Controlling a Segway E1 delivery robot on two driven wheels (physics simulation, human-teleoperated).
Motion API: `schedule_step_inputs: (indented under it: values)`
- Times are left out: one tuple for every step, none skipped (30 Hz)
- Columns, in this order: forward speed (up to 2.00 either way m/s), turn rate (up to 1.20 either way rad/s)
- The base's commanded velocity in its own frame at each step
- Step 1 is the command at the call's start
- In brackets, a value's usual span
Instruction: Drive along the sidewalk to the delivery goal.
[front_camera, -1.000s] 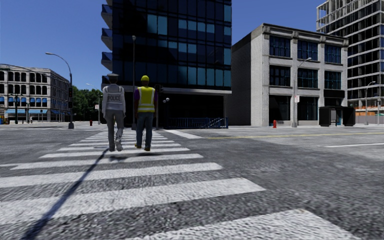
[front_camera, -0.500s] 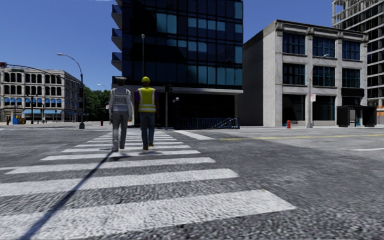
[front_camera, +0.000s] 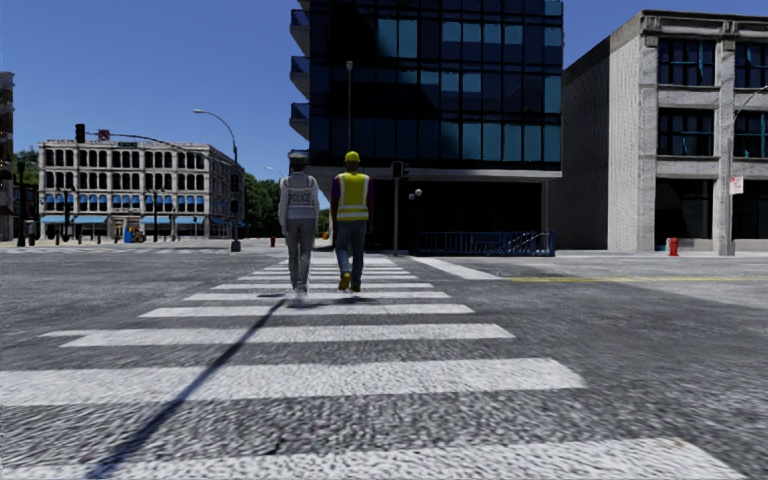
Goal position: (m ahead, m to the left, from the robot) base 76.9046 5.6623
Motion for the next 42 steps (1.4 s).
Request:
schedule_step_inputs:
  values:
    - [1.06,0.45]
    - [1.06,0.38]
    - [1.06,0.38]
    - [1.06,0.25]
    - [1.06,0.16]
    - [1.06,0.13]
    - [1.06,0.13]
    - [1.06,0.13]
    - [1.06,0.13]
    - [1.06,0.2]
    - [1.06,0.2]
    - [1.06,0.3]
    - [1.06,0.47]
    - [1.06,0.54]
    - [1.06,0.54]
    - [1.06,0.55]
    - [1.06,0.48]
    - [1.06,0.37]
    - [1.06,0.37]
    - [1.06,0.34]
    - [1.06,0.34]
    - [1.06,0.35]
    - [1.06,0.35]
    - [1.06,0.45]
    - [1.06,0.51]
    - [1.06,0.51]
    - [1.06,0.53]
    - [1.06,0.53]
    - [1.06,0.46]
    - [1.06,0.46]
    - [1.06,0.29]
    - [1.06,0.16]
    - [1.06,0.07]
    - [1.06,0.07]
    - [1.06,0.04]
    - [1.06,0.04]
    - [1.08,0.03]
    - [1.08,0.03]
    - [1.11,0.0]
    - [1.15,0.0]
    - [1.18,0.0]
    - [1.18,0.0]
